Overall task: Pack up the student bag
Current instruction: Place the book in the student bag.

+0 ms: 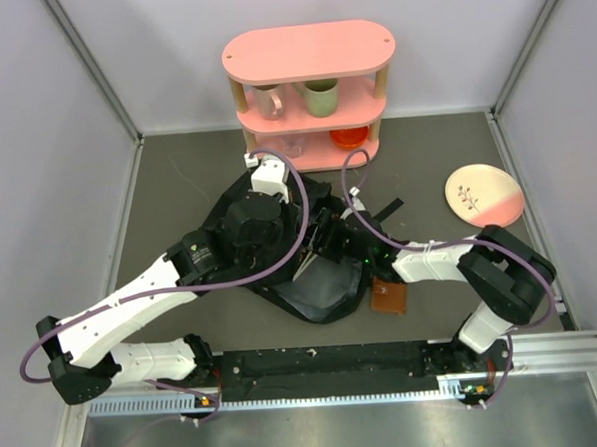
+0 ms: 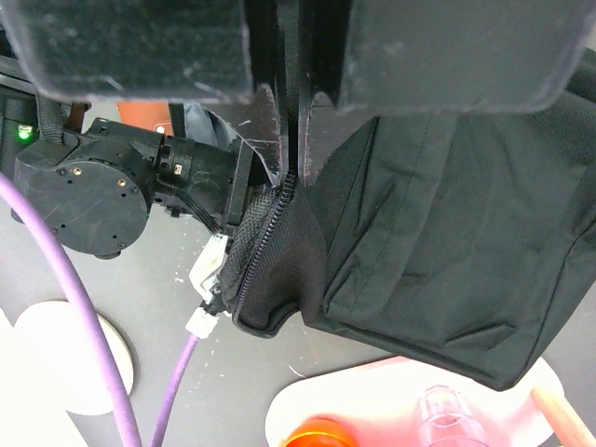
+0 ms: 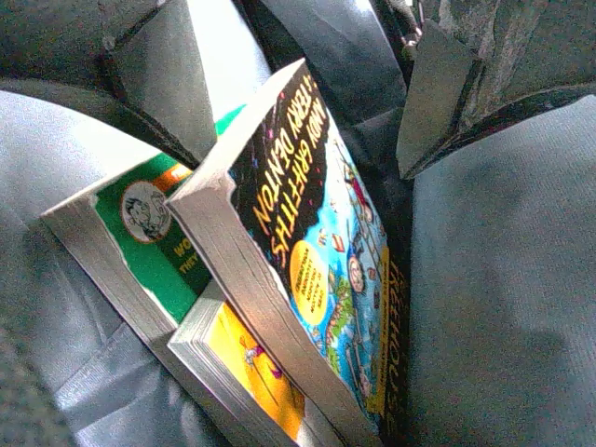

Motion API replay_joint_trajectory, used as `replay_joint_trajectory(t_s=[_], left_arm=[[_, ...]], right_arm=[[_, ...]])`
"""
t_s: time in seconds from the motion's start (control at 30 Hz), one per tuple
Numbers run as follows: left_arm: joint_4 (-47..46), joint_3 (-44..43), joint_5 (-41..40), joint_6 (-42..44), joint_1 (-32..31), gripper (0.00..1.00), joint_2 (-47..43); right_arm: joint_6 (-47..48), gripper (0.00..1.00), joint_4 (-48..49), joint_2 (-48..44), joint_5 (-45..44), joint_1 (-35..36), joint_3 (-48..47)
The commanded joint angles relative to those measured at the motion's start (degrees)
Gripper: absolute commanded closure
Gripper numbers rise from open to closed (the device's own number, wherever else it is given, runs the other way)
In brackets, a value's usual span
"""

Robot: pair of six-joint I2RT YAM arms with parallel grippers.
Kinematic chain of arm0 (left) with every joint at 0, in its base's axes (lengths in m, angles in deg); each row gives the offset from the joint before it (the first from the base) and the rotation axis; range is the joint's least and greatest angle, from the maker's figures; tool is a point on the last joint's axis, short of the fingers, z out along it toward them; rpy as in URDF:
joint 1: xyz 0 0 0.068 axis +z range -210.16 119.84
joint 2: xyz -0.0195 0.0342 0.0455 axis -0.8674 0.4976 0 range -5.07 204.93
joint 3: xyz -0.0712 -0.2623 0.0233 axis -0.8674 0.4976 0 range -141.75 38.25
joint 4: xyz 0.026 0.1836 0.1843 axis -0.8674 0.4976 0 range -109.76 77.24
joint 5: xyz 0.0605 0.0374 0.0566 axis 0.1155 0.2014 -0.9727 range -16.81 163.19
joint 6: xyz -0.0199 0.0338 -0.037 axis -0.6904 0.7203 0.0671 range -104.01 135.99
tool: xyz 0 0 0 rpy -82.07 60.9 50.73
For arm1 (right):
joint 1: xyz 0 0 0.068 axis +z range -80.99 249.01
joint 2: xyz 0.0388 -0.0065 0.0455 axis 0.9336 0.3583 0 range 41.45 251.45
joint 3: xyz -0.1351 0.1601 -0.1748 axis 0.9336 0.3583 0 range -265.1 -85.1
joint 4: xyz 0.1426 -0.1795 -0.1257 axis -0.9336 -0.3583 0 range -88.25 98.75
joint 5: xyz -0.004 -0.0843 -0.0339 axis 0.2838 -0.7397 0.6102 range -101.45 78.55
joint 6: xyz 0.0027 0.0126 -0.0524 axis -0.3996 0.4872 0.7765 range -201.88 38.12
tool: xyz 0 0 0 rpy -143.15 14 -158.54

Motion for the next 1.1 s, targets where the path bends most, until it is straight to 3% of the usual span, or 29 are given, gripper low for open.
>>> replay_joint_trajectory(t_s=[0.0,0.1,0.13,0.2,0.37,0.53,0.73,0.87,0.93,0.97,1.07], left_arm=[[-5.06,-0.52,-0.72,-0.76,-0.06,1.0,-1.41],[-5.06,-0.43,-0.46,-0.85,-0.06,1.0,-1.23],[-5.06,-0.43,-0.19,-0.93,-0.06,1.0,-1.14],[-4.97,-0.52,-0.11,-1.02,-0.06,1.0,-1.05],[-4.97,-0.08,-0.1,-1.46,-0.06,1.0,-1.23],[-4.71,-0.17,0.33,-1.81,-0.06,1.0,-1.05],[-3.83,0.27,0.25,-1.99,-0.06,1.0,-2.02],[-3.65,1.76,0.25,-2.16,0.03,1.0,-3.07],[-3.65,2.29,0.16,-2.6,0.03,1.0,-3.43],[-3.83,2.81,0.16,-2.69,0.03,1.0,-3.6],[-4.26,3.61,0.69,-3.13,0.03,1.0,-3.43]], right_arm=[[2.74,0.27,-5.09,-4.24,1.34,-0.46,0.62],[2.4,0.59,-3.25,-3.9,4.33,-0.55,0.71],[2.04,0.85,-2.11,-3.72,4.68,-0.55,0.71],[1.34,0.99,-0.88,-3.11,5.21,-0.55,0.54],[-1.81,1.0,4.04,-1.53,5.04,-0.55,-1.65],[-7.71,1.0,7.56,2.42,-2.43,-0.73,-5.69],[-6.15,1.0,6.25,7.26,-5.16,-0.29,-10.28],[-2.63,0.8,3.7,4.3,-5.33,-0.38,-6.16],[0.0,0.57,2.39,1.3,-6.56,-0.46,-1.96],[0.89,0.4,1.6,-1.67,-7.26,-0.81,-0.8],[3.79,0.27,-2.62,-6.95,-7.36,-1.34,1.93]])
